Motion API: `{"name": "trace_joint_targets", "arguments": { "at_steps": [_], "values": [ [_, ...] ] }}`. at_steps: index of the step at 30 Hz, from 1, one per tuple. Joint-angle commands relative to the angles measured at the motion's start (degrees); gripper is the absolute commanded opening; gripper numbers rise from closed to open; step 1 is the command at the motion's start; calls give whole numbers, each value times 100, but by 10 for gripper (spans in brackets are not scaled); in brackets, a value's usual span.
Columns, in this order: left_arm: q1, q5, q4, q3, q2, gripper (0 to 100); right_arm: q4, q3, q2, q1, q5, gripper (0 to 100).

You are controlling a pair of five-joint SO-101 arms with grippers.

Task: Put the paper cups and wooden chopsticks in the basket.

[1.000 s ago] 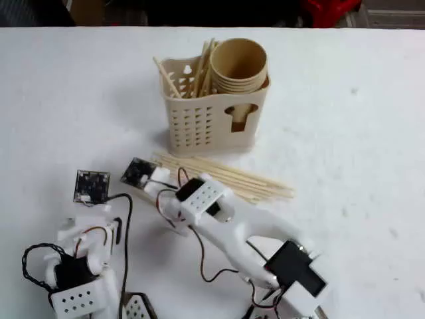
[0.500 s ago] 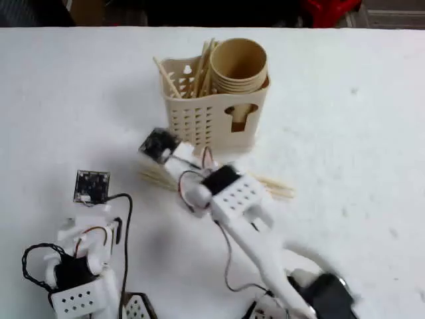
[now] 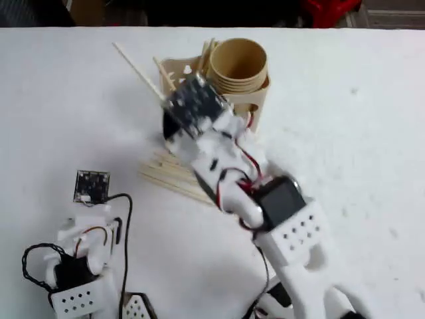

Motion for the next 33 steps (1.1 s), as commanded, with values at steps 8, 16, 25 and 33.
{"name": "trace_joint_targets", "arguments": {
  "at_steps": [8,16,25,33],
  "values": [
    [-31,-26,9,-18,-22,219,-1701,-2963,2844,418,-9,18],
    [-31,-26,9,-18,-22,219,-2448,-3859,4189,444,-9,17],
    [-31,-26,9,-18,-22,219,-3169,-2910,4435,699,-53,17],
    [-31,-26,9,-18,-22,219,-3978,-607,3160,857,-53,16]
  ]
}}
